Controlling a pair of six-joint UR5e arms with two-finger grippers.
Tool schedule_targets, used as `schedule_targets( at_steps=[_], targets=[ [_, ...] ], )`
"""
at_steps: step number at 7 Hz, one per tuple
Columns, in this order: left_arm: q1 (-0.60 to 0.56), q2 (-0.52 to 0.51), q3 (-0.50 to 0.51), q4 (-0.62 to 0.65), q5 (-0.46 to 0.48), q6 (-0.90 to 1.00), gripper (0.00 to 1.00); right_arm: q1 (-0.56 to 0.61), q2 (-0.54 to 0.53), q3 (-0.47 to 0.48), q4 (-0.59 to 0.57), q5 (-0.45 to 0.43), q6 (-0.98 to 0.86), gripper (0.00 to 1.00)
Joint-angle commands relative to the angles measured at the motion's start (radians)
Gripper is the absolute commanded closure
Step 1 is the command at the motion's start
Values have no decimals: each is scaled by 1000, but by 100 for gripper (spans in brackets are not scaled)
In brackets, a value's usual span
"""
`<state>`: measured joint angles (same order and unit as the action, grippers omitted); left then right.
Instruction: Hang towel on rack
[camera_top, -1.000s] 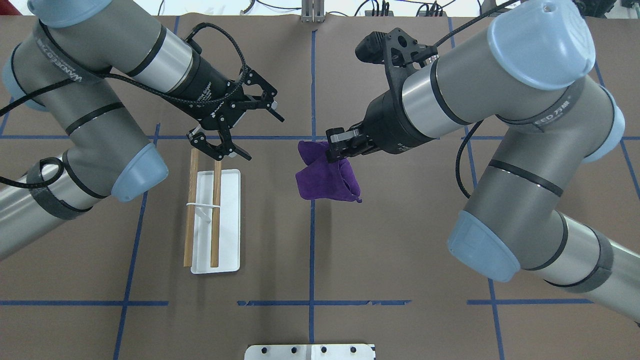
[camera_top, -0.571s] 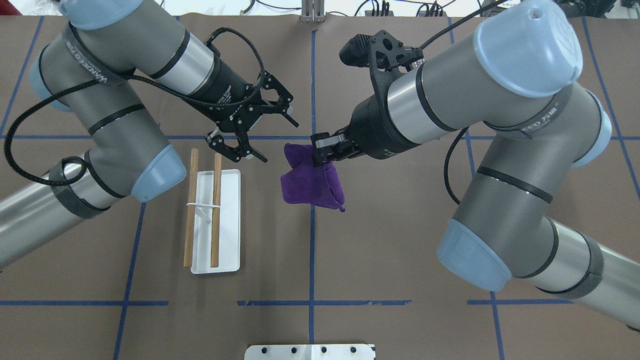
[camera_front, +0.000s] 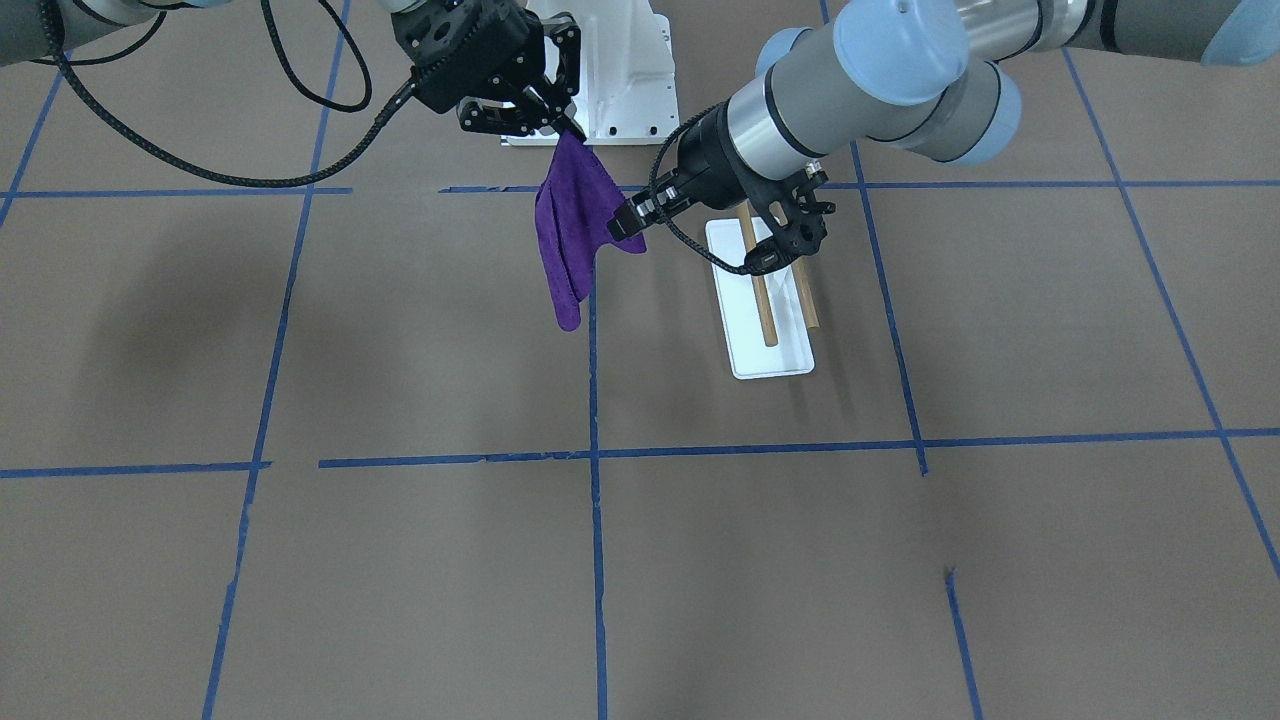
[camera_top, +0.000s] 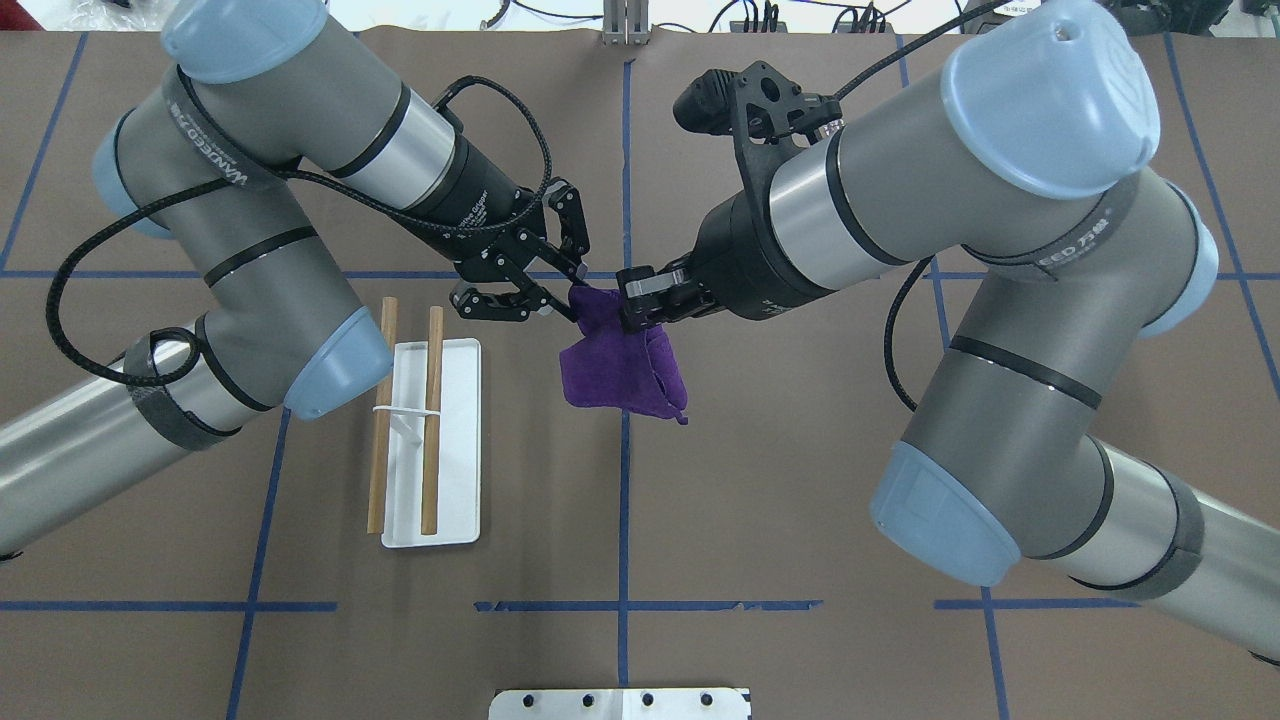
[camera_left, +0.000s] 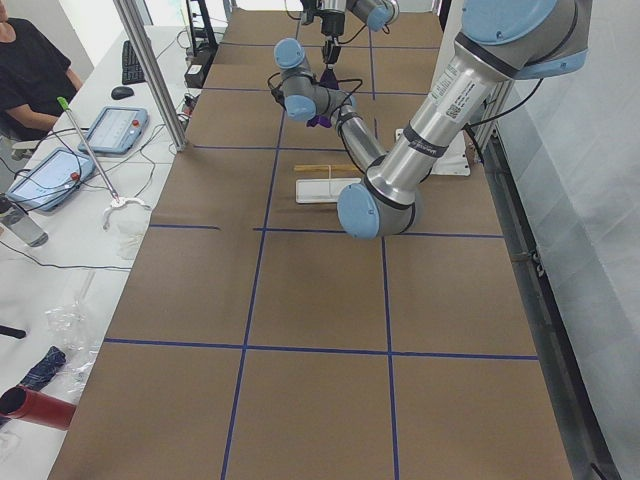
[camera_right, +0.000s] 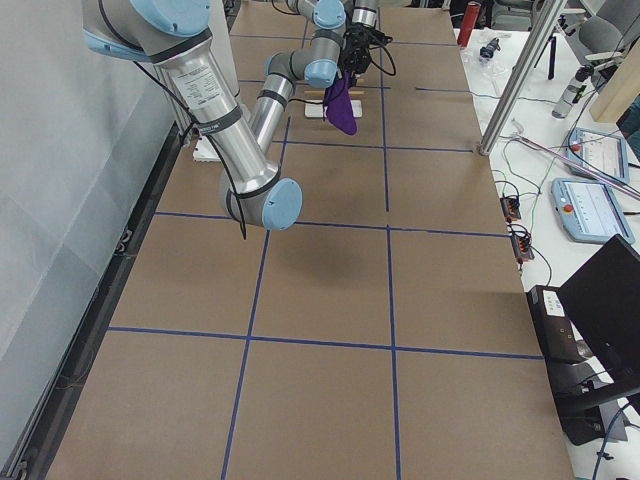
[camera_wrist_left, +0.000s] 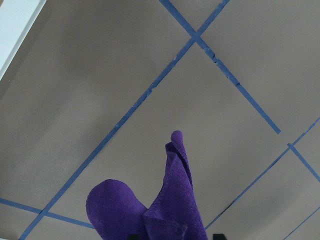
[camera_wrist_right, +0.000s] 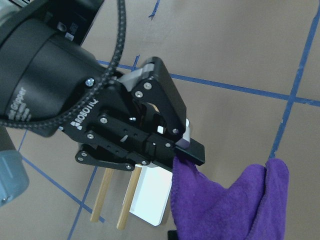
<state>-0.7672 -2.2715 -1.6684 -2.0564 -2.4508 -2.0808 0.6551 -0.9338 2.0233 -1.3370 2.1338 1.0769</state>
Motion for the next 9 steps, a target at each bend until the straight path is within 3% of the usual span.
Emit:
schedule_targets(
  at_steps=[1, 2, 3, 5, 6, 9],
  targets=[
    [3, 3, -16, -1, 7, 5, 100, 0, -3, 0, 1, 0, 0, 100],
    [3, 3, -24, 1, 9, 7, 100, 0, -8, 3, -1, 0, 0, 100],
    [2, 10, -39, -1, 28, 11, 100, 3, -17, 9, 2, -8, 0, 1],
    [-3, 90, -104, -46, 58, 27, 100, 14, -144, 116, 5, -8, -2, 0],
    [-6, 190, -147, -142, 56, 31, 100, 32, -220, 136, 7, -9, -2, 0],
    [-49, 360, -189, -284, 56, 85, 100, 100, -322, 135, 7, -8, -2, 0]
  ],
)
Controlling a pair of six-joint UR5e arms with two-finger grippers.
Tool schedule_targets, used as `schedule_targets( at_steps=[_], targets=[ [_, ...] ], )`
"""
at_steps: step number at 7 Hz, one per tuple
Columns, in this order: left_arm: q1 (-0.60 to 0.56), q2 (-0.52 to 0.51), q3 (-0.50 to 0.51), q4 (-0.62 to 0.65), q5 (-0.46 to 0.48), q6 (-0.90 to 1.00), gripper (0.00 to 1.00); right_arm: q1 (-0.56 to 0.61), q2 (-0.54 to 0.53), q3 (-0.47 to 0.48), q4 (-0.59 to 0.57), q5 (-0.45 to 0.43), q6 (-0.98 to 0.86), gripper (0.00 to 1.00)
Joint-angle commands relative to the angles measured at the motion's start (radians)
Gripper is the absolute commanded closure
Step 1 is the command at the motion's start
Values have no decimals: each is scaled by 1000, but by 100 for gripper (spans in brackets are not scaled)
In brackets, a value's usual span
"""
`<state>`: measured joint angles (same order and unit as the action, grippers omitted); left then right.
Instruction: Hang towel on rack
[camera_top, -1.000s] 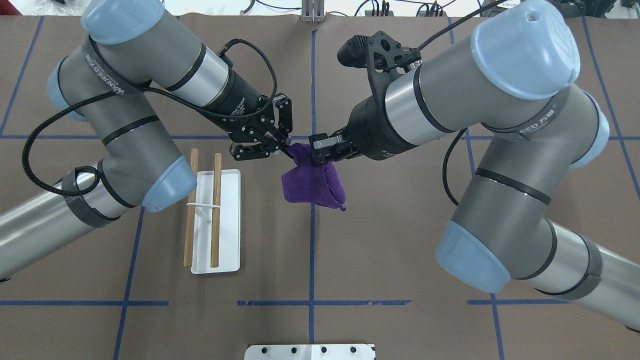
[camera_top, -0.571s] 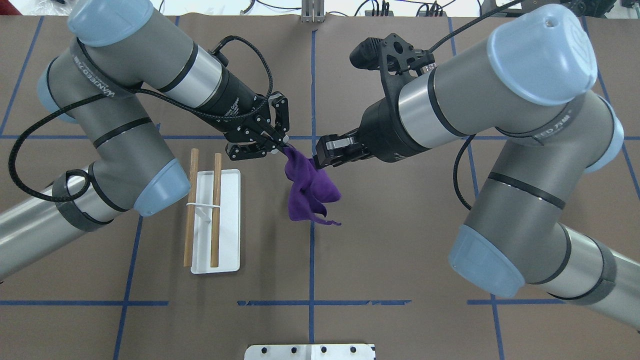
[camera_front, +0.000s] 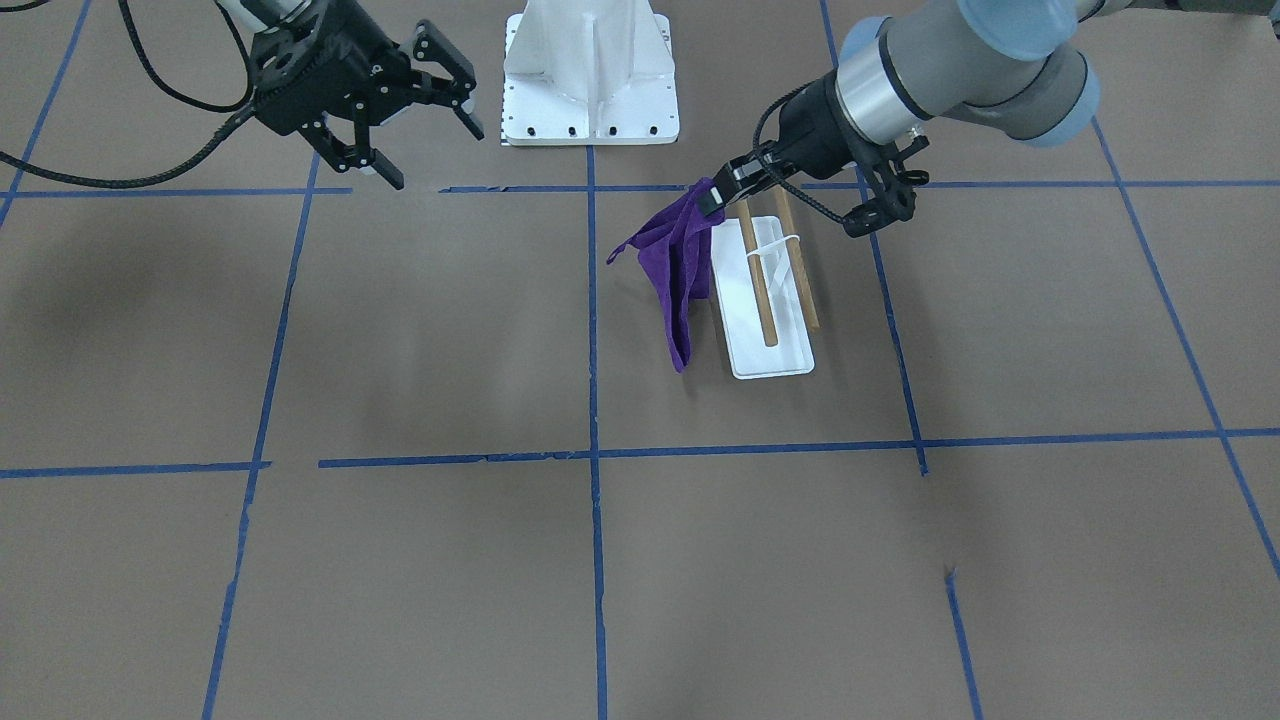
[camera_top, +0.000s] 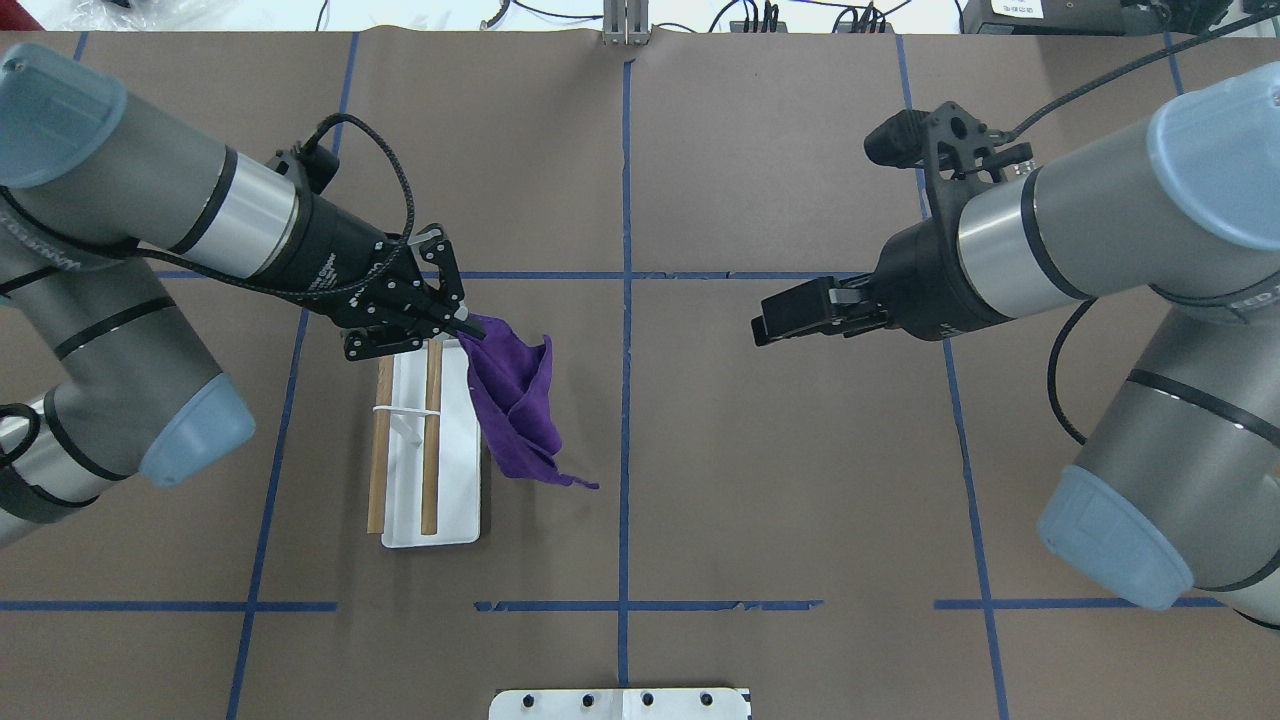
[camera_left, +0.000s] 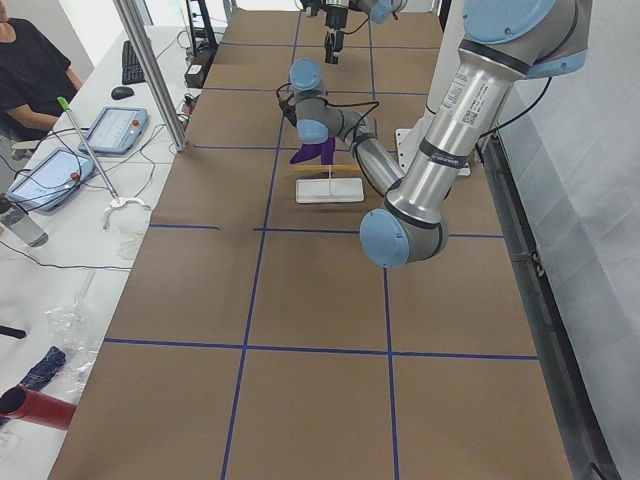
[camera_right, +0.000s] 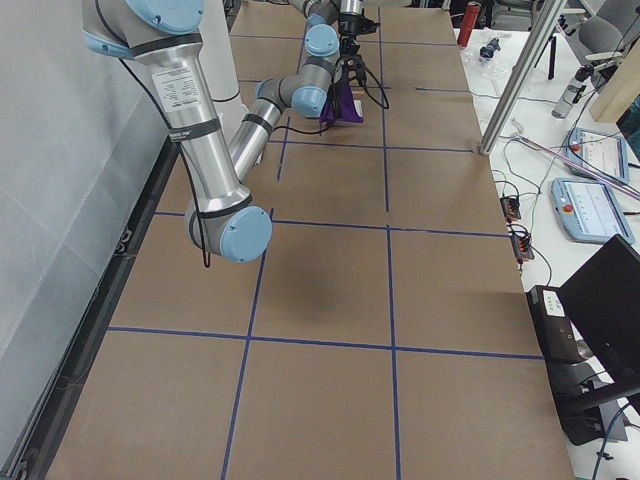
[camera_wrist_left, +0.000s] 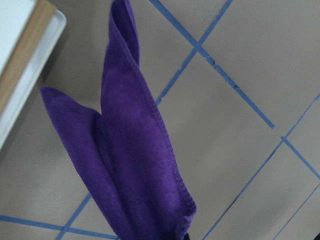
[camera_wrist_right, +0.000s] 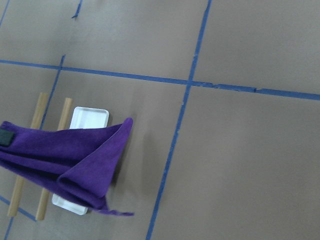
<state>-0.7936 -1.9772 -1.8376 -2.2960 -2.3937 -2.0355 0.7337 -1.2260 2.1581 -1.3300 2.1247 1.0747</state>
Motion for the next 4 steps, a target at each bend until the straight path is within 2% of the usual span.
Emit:
schedule_targets(
  at_steps=[1, 3, 4],
  targets=[
    [-62, 149, -52, -45, -7, 131, 100, 35, -58, 2, 0, 3, -1, 0],
    [-159, 309, -84, -46, -12, 350, 100, 42, -66, -1, 0, -3, 1, 0],
    [-164, 351, -77, -49, -12, 412, 100, 49, -75, -1, 0, -3, 1, 0]
  ],
)
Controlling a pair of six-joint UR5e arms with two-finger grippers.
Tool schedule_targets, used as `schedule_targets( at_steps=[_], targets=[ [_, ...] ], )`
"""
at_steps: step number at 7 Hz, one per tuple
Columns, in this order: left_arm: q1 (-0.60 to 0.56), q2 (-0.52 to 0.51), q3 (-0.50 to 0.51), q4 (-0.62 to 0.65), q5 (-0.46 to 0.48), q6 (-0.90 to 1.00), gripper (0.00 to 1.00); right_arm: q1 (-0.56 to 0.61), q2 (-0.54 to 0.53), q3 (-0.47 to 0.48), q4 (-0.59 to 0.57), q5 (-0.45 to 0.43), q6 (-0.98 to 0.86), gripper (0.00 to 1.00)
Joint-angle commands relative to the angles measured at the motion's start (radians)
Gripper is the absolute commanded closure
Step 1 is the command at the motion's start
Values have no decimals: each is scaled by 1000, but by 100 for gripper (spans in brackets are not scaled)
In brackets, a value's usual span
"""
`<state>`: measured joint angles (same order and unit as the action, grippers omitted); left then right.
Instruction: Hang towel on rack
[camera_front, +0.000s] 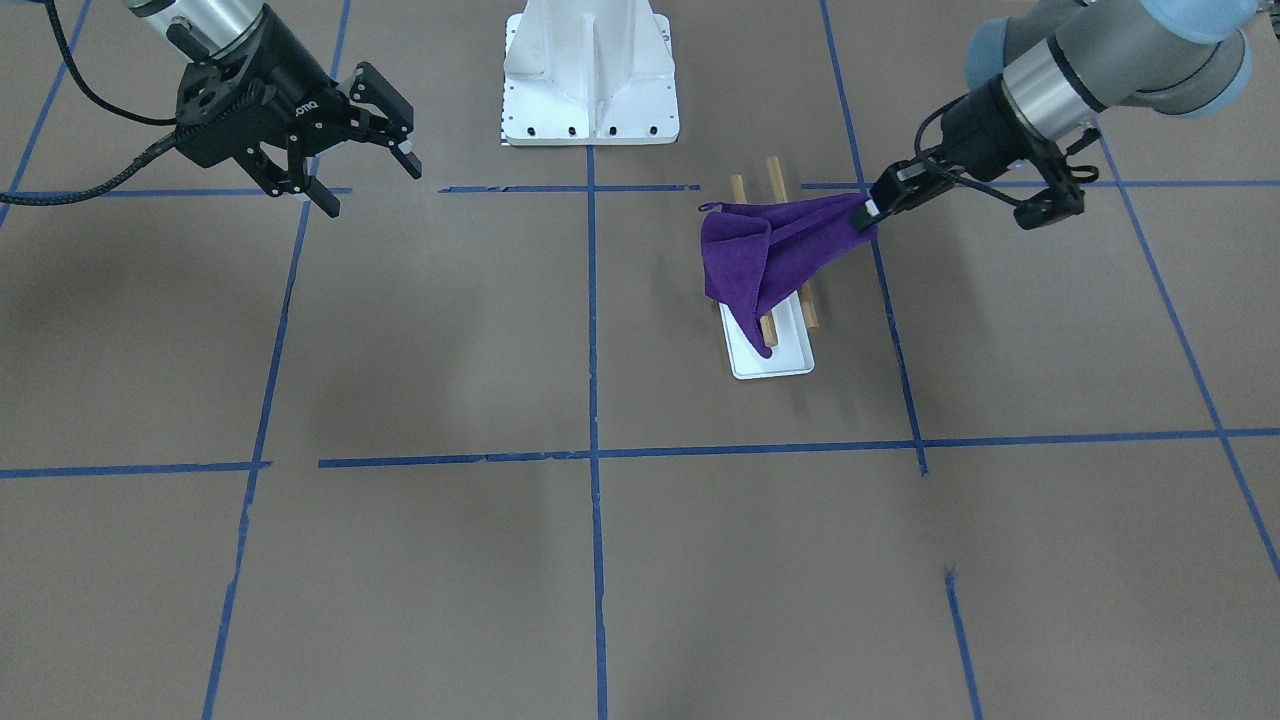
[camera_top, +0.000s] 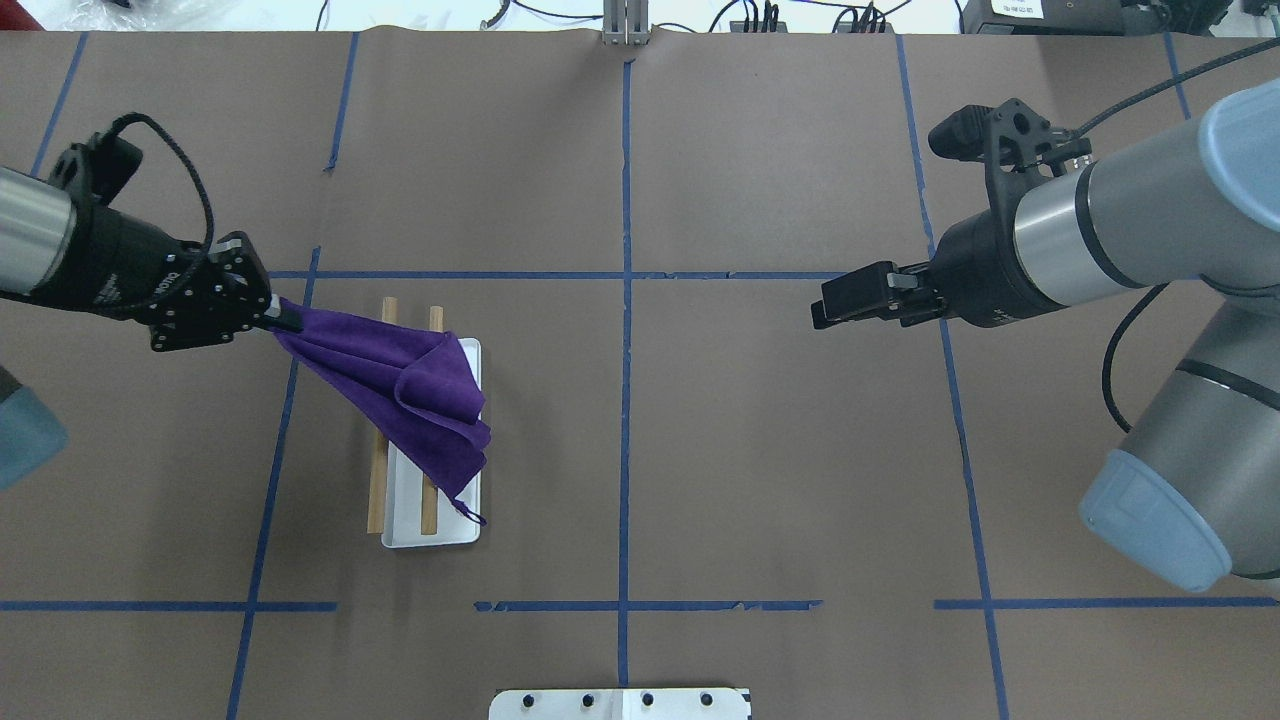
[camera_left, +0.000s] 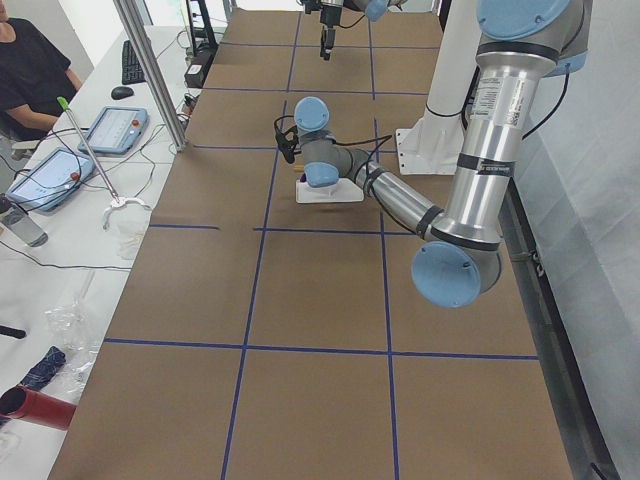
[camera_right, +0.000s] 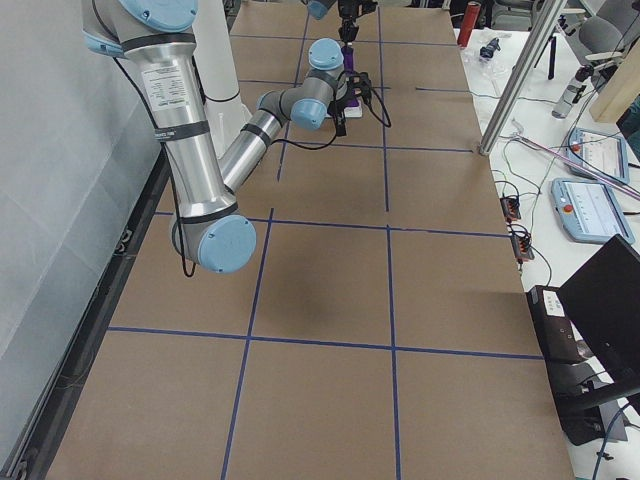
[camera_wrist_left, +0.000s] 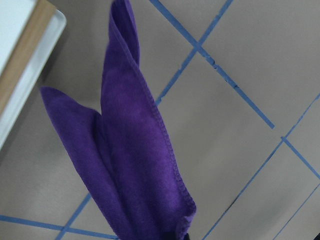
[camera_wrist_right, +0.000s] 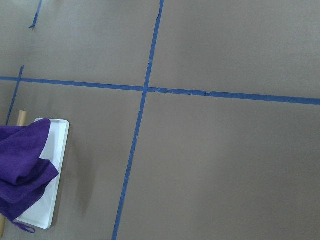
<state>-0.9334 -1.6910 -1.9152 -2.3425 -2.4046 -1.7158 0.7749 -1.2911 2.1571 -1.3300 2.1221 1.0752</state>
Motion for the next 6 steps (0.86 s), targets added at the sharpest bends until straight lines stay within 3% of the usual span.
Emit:
schedule_targets(
  at_steps=[1, 3, 4, 6],
  targets=[
    [-24, 74, 8, -6, -1, 108, 100, 12, -17, 0, 0, 1, 0, 0],
    [-19, 76, 36, -6, 1, 110, 100, 14, -20, 1, 0, 2, 0, 0],
    [-15, 68, 65, -11, 11, 108, 1, 15, -22, 3, 0, 1, 0, 0],
    [-15, 71, 85, -12, 13, 110, 0, 32, -95, 0, -2, -1, -3, 0]
  ],
)
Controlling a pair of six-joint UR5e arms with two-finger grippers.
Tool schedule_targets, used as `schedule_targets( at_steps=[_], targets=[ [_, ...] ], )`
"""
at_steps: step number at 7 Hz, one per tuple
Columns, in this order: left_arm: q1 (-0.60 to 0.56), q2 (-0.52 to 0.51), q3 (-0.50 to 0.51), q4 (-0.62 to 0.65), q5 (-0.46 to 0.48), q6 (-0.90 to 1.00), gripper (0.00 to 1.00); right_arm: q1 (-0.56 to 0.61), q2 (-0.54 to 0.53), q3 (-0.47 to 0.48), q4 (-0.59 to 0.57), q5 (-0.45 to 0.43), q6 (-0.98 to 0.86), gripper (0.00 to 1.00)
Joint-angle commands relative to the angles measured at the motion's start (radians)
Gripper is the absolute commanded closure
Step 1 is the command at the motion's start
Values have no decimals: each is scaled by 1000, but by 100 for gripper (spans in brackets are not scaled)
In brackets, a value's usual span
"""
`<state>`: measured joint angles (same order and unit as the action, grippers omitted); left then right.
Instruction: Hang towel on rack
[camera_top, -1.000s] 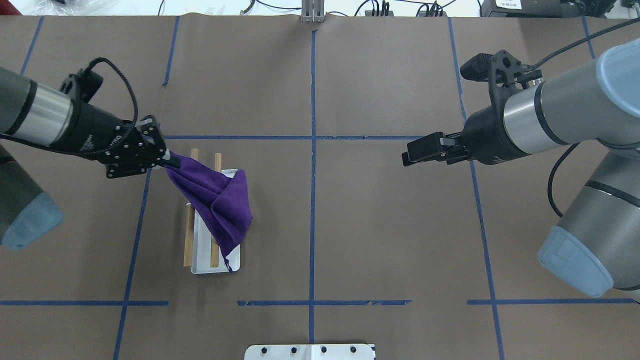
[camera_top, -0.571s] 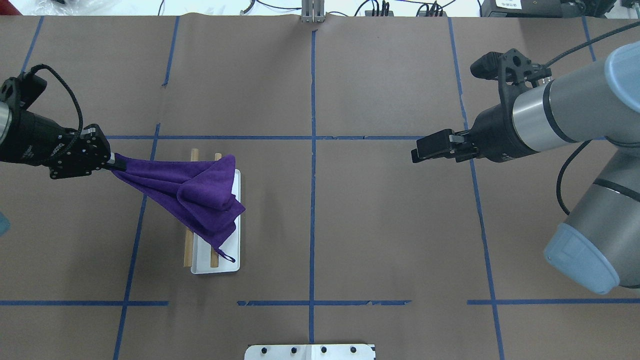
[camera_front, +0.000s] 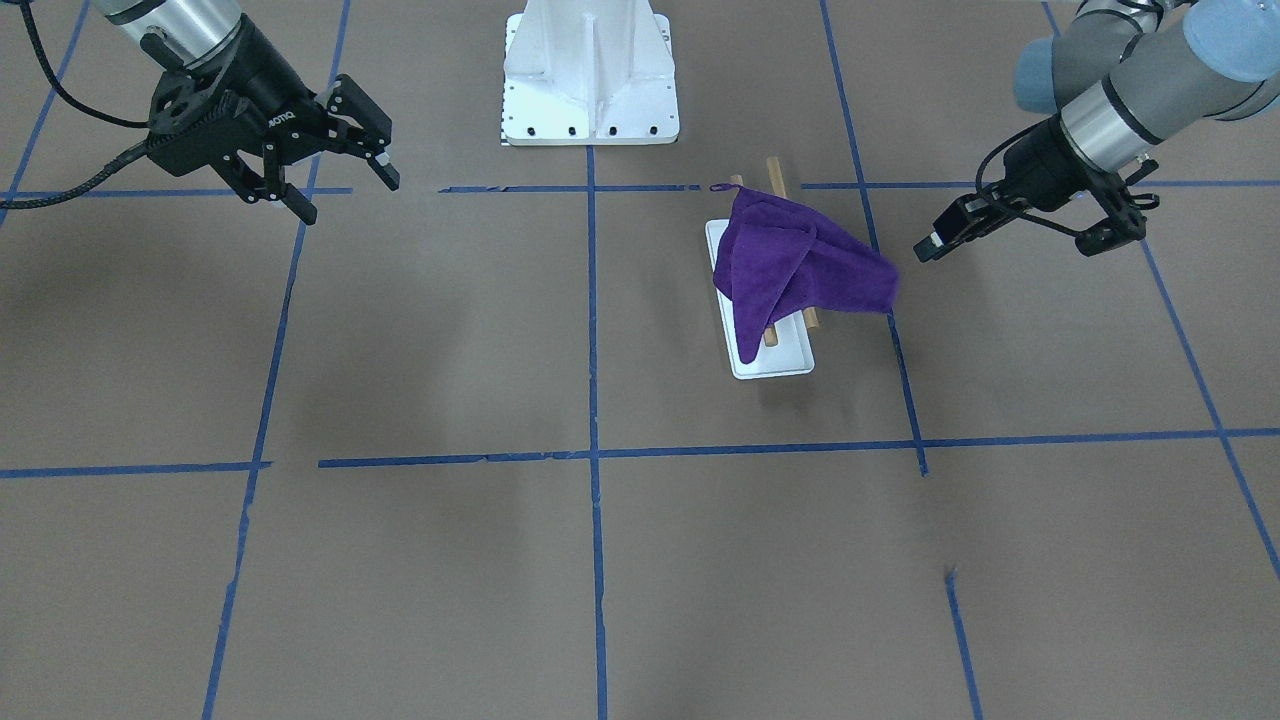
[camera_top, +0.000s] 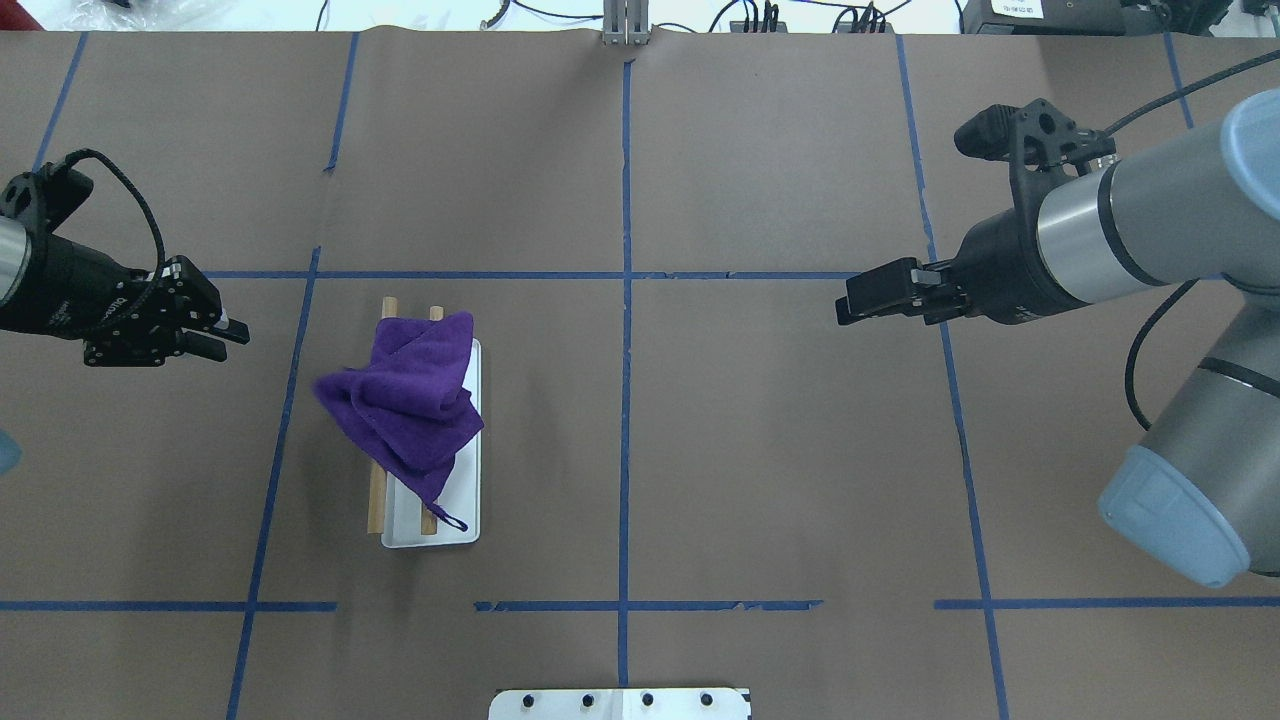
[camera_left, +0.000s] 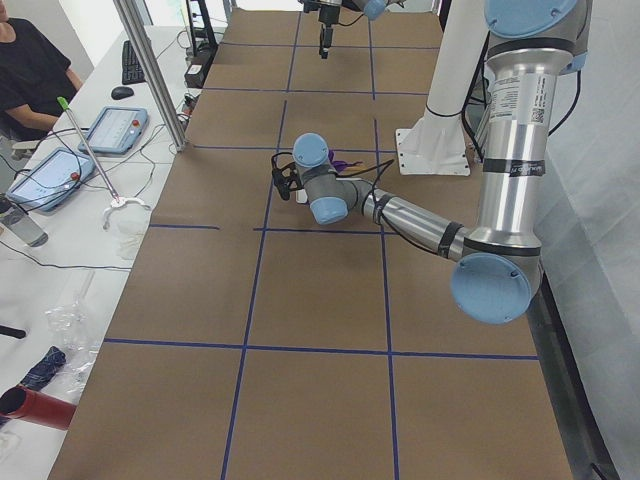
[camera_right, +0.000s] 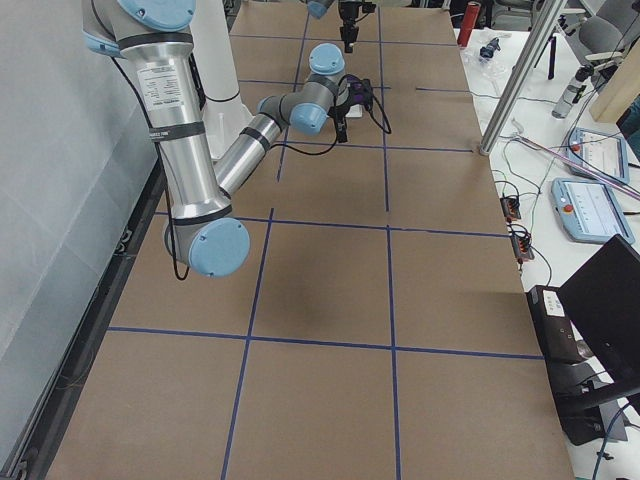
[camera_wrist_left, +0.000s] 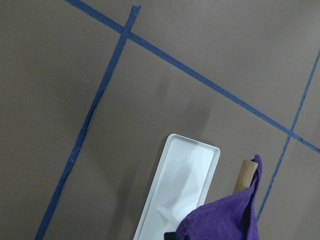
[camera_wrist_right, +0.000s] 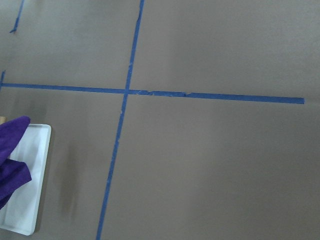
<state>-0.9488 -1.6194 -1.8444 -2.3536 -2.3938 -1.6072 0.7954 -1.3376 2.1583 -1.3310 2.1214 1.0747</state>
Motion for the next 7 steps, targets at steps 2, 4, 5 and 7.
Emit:
schedule_targets(
  at_steps=[2, 4, 5, 7],
  targets=[
    [-13, 7, 37, 0, 4, 155, 0, 82, -139, -47, 0, 9, -28, 0],
    [-60, 38, 100, 2, 14, 479, 0, 210, -256, -133, -3, 15, -304, 0],
    [-96, 83, 111, 5, 63, 709, 0, 279, -267, -200, -10, 38, -435, 0],
    [-253, 113, 160, 72, 77, 1114, 0, 446, -275, -341, -17, 98, -675, 0]
  ],
)
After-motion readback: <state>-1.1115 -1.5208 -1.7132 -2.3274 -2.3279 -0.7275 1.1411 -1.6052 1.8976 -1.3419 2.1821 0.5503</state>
